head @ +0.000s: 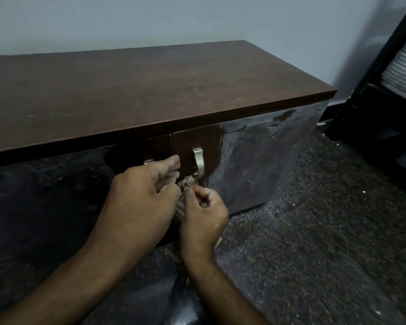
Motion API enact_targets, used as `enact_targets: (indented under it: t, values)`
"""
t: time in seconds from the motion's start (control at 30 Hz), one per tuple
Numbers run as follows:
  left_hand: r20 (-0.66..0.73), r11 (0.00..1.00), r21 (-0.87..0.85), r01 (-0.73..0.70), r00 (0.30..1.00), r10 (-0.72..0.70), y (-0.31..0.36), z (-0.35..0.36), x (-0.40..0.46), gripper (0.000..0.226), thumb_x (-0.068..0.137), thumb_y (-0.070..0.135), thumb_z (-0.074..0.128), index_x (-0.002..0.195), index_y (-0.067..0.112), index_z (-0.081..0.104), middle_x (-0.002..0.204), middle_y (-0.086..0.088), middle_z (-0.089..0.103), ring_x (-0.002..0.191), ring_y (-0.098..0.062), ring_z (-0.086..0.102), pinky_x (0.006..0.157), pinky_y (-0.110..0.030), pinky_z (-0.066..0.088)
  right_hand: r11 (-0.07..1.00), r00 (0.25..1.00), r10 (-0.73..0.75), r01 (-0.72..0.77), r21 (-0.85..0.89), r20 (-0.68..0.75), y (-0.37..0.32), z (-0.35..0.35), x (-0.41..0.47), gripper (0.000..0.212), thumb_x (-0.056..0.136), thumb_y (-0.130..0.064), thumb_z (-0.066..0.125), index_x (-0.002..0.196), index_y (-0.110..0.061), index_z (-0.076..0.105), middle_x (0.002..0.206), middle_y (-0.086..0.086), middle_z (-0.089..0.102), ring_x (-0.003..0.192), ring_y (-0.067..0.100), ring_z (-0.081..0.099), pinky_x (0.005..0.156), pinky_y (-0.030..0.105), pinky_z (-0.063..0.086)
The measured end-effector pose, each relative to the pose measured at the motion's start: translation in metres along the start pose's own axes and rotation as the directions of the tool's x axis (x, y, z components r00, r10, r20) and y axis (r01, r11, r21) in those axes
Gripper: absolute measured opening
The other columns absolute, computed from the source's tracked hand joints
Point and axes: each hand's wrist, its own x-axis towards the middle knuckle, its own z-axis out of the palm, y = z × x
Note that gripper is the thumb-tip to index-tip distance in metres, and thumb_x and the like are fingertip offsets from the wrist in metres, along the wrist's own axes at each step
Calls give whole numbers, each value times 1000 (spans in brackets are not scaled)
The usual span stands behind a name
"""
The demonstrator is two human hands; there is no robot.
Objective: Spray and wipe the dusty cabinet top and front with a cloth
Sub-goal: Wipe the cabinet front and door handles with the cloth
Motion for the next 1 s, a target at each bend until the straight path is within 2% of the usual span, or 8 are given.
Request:
enact_targets:
  t: [0.07,0.23,0.37,0.53,0.7,0.8,0.9,1.0]
  values:
    - [8,1000,-11,4,1000,-4,1,-2,-1,53,86,0,55,133,24,58,125,12,65,112,5,59,99,-23,48,1000,1000,11,-11,-24,-11,1,1,-4,20,89,-10,75,80,-27,67,75,-7,72,72,6,72,67,19,58]
    - [42,1000,-5,13,999,-13,3,2,-2,55,86,1,56,135,24,56,127,15,63,114,9,56,99,-17,44,999,999,-30,29,29,42,-7,8,-3,5,89,-16,77,87,-19,73,83,2,76,74,12,74,65,28,62]
    - [79,1000,15,15,997,-16,2,4,-5,57,87,1,55,138,26,52,134,12,59,120,4,54,101,-21,44,995,994,102,-102,-3,-28,4,-3,3,3,88,-14,76,88,-15,74,78,2,76,74,13,74,75,42,63]
    - [83,1000,14,13,996,-14,3,7,-3,59,85,3,56,139,27,51,134,14,58,120,3,53,103,-23,44,967,983,180,-183,178,32,-8,-7,10,2,89,-8,74,90,-8,74,80,7,78,80,22,77,75,39,63]
    - [91,1000,13,7,996,-9,4,6,-5,58,86,3,56,140,26,50,135,15,57,120,6,53,102,-19,43,915,960,260,-278,292,101,-16,-8,5,6,91,0,70,92,-6,72,82,8,78,82,17,76,82,32,61]
    - [91,1000,-3,12,996,-12,1,6,-3,59,85,3,56,139,26,51,135,16,58,119,7,53,104,-23,44,943,986,153,-164,289,60,-23,-13,1,3,89,-3,74,92,-5,73,82,9,78,83,19,77,80,33,62]
    - [86,1000,-1,11,996,-10,-1,7,-3,59,85,3,56,140,26,50,135,16,57,119,8,53,101,-18,44,969,999,16,-23,246,29,-26,-18,1,5,87,-2,75,90,-4,72,78,4,78,77,11,76,69,20,60]
    - [89,1000,5,-10,996,10,-1,8,-4,59,87,3,56,140,27,49,137,16,55,121,8,51,99,-14,42,985,997,66,-71,157,36,-19,-15,4,5,88,-4,75,92,-7,74,78,3,78,79,14,77,74,28,63]
